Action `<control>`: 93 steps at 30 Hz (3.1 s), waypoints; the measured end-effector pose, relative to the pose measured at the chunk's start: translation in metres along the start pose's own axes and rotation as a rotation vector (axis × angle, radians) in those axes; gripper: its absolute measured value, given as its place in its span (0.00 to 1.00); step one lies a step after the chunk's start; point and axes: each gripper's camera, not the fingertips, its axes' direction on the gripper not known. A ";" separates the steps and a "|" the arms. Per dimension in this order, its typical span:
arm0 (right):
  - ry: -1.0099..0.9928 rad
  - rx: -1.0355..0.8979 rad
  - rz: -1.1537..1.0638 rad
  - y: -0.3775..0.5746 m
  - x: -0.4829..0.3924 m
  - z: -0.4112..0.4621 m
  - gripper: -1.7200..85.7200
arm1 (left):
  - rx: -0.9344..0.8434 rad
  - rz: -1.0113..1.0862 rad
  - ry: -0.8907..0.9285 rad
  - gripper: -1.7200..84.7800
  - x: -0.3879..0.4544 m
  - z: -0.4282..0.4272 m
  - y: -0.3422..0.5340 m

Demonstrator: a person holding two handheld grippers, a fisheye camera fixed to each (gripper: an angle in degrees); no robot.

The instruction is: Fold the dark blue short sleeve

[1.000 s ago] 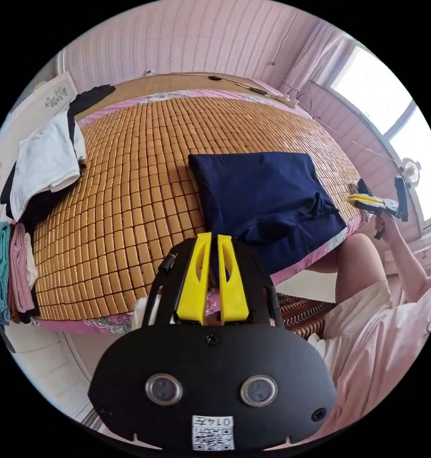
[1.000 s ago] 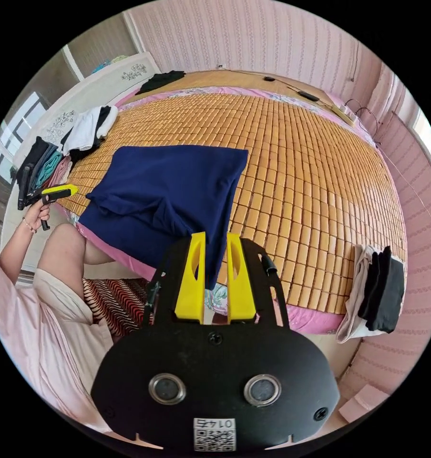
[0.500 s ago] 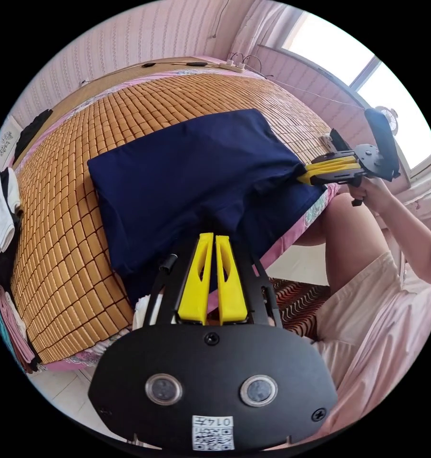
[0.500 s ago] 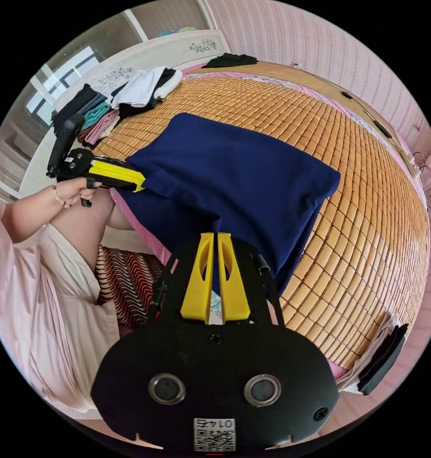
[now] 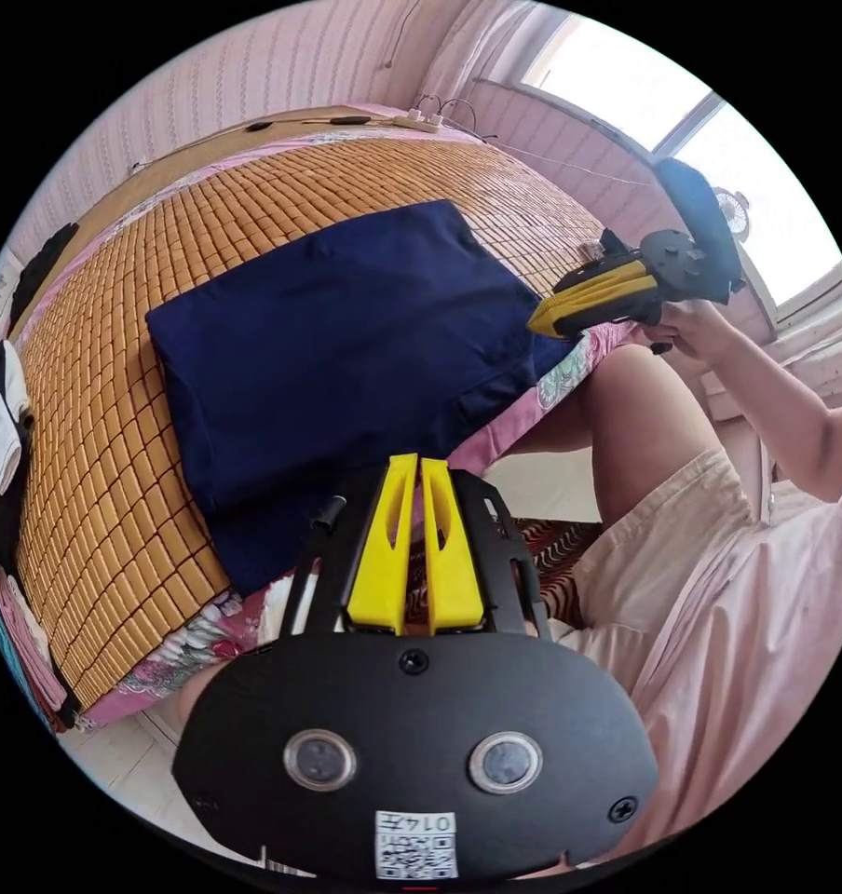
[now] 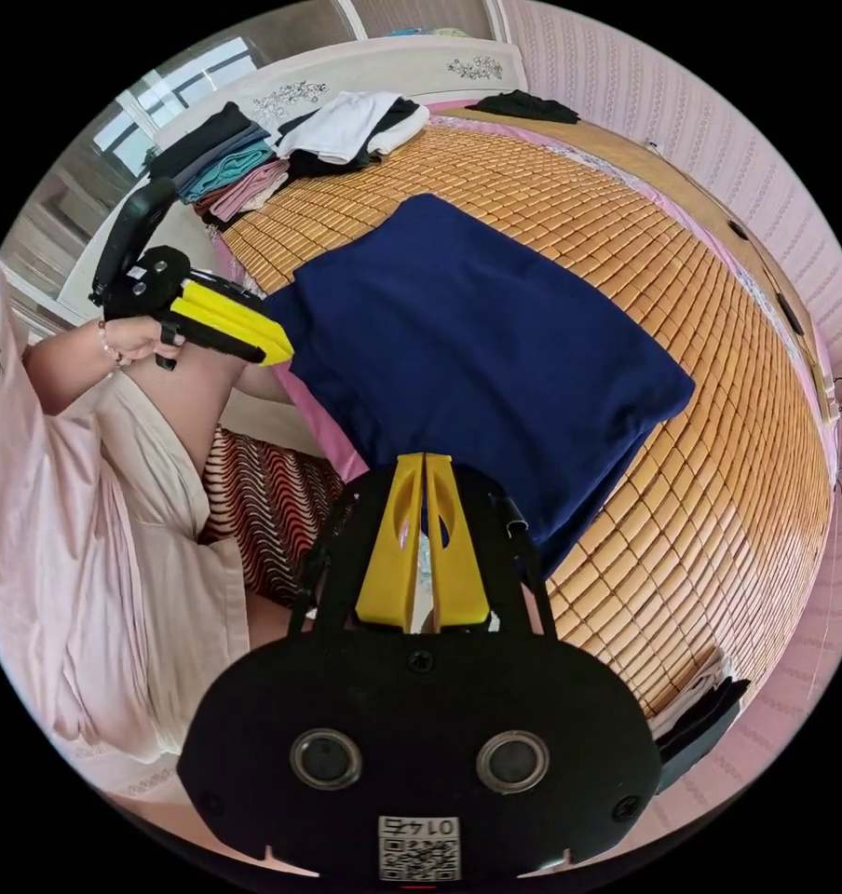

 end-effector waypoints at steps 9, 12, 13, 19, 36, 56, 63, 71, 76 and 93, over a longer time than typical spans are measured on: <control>0.119 -0.158 0.022 -0.161 0.046 0.054 0.01 | -0.008 0.092 -0.130 0.01 0.030 0.043 -0.039; 0.086 -0.319 -0.045 -0.184 0.056 0.080 0.01 | 0.006 0.115 -0.124 0.01 0.032 0.045 -0.040; 0.066 -0.381 -0.077 -0.194 0.059 0.082 0.01 | 0.009 0.120 -0.121 0.01 0.033 0.047 -0.041; 0.106 -0.384 -0.061 -0.231 0.089 0.088 0.01 | 0.017 0.136 -0.111 0.01 0.034 0.051 -0.048; 0.020 0.134 0.375 -0.050 0.148 -0.012 0.03 | 0.113 0.076 0.000 0.01 -0.004 0.024 -0.066; -0.211 0.237 0.856 0.237 0.152 0.025 0.06 | 0.102 0.075 0.096 0.10 -0.059 0.060 -0.330; -0.260 0.303 0.838 0.280 0.156 0.015 0.04 | -0.109 0.164 -0.045 0.10 -0.040 0.126 -0.400; -0.229 0.447 0.875 0.342 0.165 -0.024 0.03 | 0.083 0.142 0.132 0.02 -0.042 0.093 -0.414; -0.193 0.536 0.798 0.368 0.148 -0.062 0.03 | 0.202 0.160 0.245 0.01 -0.055 0.048 -0.400; -0.388 0.136 0.189 0.174 0.003 0.033 0.10 | 0.142 -0.264 -0.060 0.08 -0.241 -0.001 -0.171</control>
